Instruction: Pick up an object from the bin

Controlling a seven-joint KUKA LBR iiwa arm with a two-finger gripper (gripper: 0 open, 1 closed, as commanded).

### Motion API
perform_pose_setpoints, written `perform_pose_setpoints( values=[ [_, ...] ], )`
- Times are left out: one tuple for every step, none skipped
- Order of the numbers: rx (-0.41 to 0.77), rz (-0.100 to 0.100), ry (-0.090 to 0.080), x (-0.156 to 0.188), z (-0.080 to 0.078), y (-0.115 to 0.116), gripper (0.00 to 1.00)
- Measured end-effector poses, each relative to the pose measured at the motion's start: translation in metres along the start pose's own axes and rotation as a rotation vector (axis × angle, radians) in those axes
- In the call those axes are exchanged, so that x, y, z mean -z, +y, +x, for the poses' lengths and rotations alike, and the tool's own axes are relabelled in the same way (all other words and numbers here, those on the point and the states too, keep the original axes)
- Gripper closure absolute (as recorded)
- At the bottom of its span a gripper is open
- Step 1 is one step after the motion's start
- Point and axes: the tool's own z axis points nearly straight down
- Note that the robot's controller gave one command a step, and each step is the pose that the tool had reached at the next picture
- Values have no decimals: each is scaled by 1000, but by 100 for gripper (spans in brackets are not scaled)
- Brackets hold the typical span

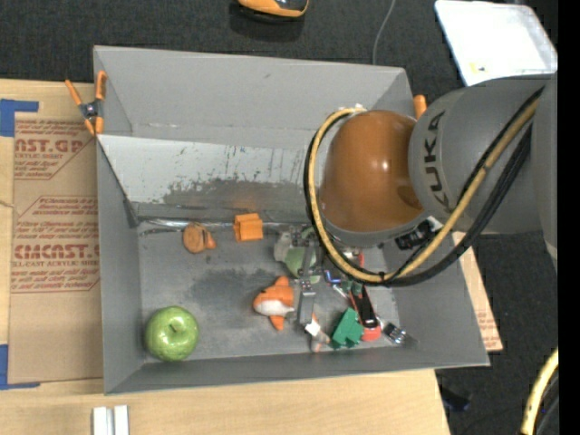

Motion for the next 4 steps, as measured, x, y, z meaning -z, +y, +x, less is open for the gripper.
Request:
perform_pose_setpoints(
  values=[
    [-1,0,-8,4,-2,0,0],
    [-82,-2,-11,-61,-1,-9,0],
    [710,4,-22,-85,-44,-46,100],
    [709,4,-22,-85,-43,-46,100]
  ],
)
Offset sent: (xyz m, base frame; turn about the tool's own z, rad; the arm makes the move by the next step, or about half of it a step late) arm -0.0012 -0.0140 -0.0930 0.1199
